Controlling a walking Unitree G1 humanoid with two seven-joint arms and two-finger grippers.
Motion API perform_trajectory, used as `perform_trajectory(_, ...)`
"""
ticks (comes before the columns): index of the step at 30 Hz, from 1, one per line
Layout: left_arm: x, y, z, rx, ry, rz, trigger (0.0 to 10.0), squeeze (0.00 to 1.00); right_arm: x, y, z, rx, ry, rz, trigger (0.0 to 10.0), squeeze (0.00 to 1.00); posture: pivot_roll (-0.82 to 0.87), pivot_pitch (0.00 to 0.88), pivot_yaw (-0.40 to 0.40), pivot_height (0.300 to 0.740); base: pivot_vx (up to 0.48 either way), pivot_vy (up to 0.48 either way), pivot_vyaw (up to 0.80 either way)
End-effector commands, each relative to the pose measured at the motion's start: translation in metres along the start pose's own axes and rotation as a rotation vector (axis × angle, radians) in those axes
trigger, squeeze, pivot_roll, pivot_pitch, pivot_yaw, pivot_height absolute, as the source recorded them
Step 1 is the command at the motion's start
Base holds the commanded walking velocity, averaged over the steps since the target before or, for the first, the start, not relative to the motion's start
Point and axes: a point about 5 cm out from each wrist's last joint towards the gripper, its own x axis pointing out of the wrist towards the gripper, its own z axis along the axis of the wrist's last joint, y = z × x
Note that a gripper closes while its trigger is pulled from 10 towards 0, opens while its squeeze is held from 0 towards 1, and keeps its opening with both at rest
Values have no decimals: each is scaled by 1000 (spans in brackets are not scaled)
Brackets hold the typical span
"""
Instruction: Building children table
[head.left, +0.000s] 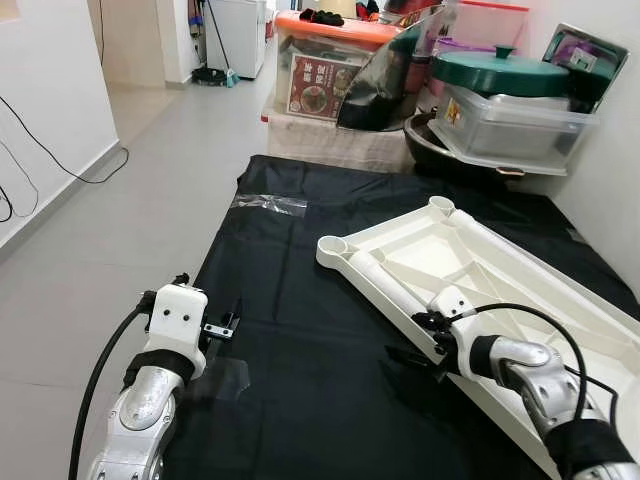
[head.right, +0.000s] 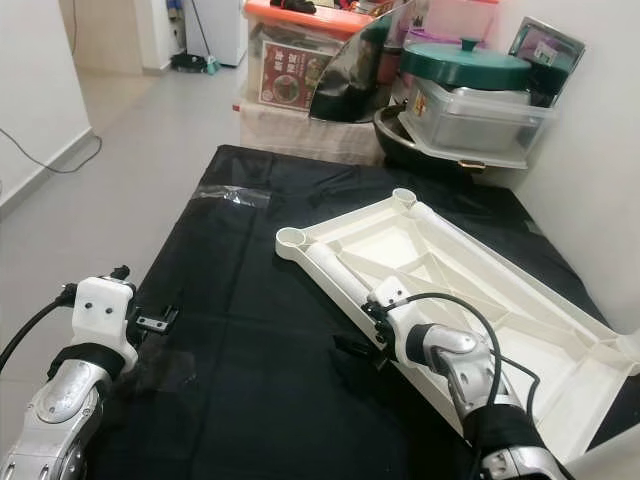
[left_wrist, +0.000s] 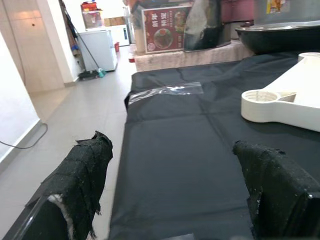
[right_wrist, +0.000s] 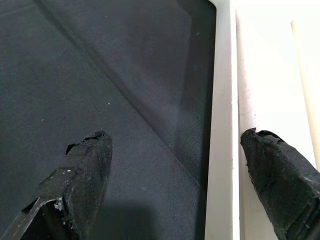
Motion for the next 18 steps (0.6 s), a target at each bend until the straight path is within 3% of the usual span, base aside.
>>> perform_trajectory(1, 1, -4, -3, -2, 6, -6, 10000, 0, -3, -7, -13, 39, 73, -64, 10000, 0, 70, 0, -142, 740, 0, 0, 0)
perform_trajectory(4, 1, -3, -3, -3, 7, -5, 10000, 0, -4, -6, -12, 52, 74, -65, 10000, 0, 70, 0, -144, 740, 0, 0, 0)
perform_trajectory(5, 0, -4, -3, -1, 8, -5, 10000, 0, -4, 1, -19, 50, 120, -30, 8863, 0, 75, 0, -152, 740, 0, 0, 0)
perform_trajectory(8, 0, -4, -3, 0, 9, -5, 10000, 0, -5, 3, -22, 48, 141, -17, 8863, 0, 75, 0, -152, 740, 0, 0, 0)
perform_trajectory(10, 0, -4, -4, 1, 10, -6, 10000, 0, -5, 6, -31, 67, 205, -3, 6431, 0, 73, 0, -154, 740, 0, 0, 0)
perform_trajectory(11, 0, -5, -4, 2, 11, -8, 10000, 0, -6, 8, -36, 96, 245, 3, 3647, 0, 73, 0, -154, 740, 0, 0, 0)
perform_trajectory(13, 0, -6, -5, 2, 11, -10, 10000, 0, -6, 12, -43, 124, 298, 22, 1725, 0, 69, 0, -155, 740, 0, 0, 0)
perform_trajectory(16, 0, -6, -5, 2, 11, -10, 10000, 0, -6, 12, -43, 124, 298, 22, 1725, 0, 69, 0, -155, 740, 0, 0, 0)
perform_trajectory(17, 1, -7, -5, 1, 11, -12, 10000, 0, -5, 15, -45, 101, 293, 38, 0, 0, 64, 0, -153, 740, 0, 0, 0)
perform_trajectory(18, 1, -8, -5, 1, 11, -15, 10000, 0, -4, 17, -44, 52, 275, 55, 0, 0, 67, 0, -155, 740, 0, 0, 0)
